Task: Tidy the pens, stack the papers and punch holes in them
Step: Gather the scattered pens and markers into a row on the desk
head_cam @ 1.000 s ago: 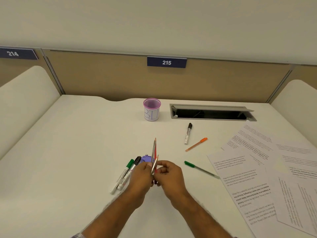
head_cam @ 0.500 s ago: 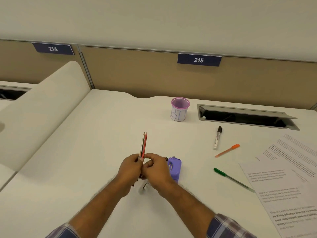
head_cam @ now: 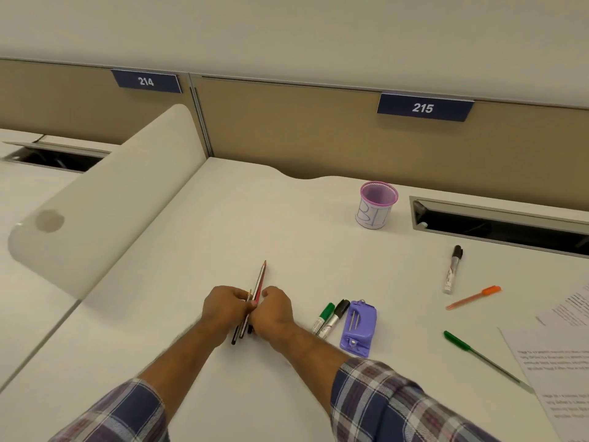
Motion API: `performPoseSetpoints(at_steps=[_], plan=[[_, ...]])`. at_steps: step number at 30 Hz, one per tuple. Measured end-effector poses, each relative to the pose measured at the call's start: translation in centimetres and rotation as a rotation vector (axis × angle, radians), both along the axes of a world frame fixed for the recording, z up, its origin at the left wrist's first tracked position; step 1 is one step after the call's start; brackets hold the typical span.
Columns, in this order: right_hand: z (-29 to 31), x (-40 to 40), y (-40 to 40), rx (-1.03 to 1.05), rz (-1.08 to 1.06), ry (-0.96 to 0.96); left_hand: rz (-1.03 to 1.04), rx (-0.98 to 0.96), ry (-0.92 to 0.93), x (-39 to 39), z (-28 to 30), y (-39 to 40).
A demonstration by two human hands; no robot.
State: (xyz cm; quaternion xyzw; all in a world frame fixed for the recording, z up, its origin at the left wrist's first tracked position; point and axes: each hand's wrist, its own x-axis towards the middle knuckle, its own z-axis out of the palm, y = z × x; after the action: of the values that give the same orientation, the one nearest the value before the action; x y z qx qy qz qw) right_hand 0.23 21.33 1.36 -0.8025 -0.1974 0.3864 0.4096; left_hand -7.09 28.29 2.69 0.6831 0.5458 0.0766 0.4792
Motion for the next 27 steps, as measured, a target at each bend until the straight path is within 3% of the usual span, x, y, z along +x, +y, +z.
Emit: performPoseSetpoints(at_steps=[11,16,23,27], plan=[[-0.8,0.0,0.4,0.030,0.030,-0.048,-0.048,0.222,0.030,0.3,-1.6,2.4],[-0.7,0.2,0.2,0.057,0.003,-0.042,-0.211,0.198,0.010,-0.4,-1.1,2.4],[-0.6,0.5,0.0,0.054,0.009,-0.019,-0.608,0.204,0.072,-3.7,-0.6,2.4],[-0.6,0.5,0.0,0.058,0.008,-0.014,-0.617,0.297,0.046,-3.6,-1.2,2.2]])
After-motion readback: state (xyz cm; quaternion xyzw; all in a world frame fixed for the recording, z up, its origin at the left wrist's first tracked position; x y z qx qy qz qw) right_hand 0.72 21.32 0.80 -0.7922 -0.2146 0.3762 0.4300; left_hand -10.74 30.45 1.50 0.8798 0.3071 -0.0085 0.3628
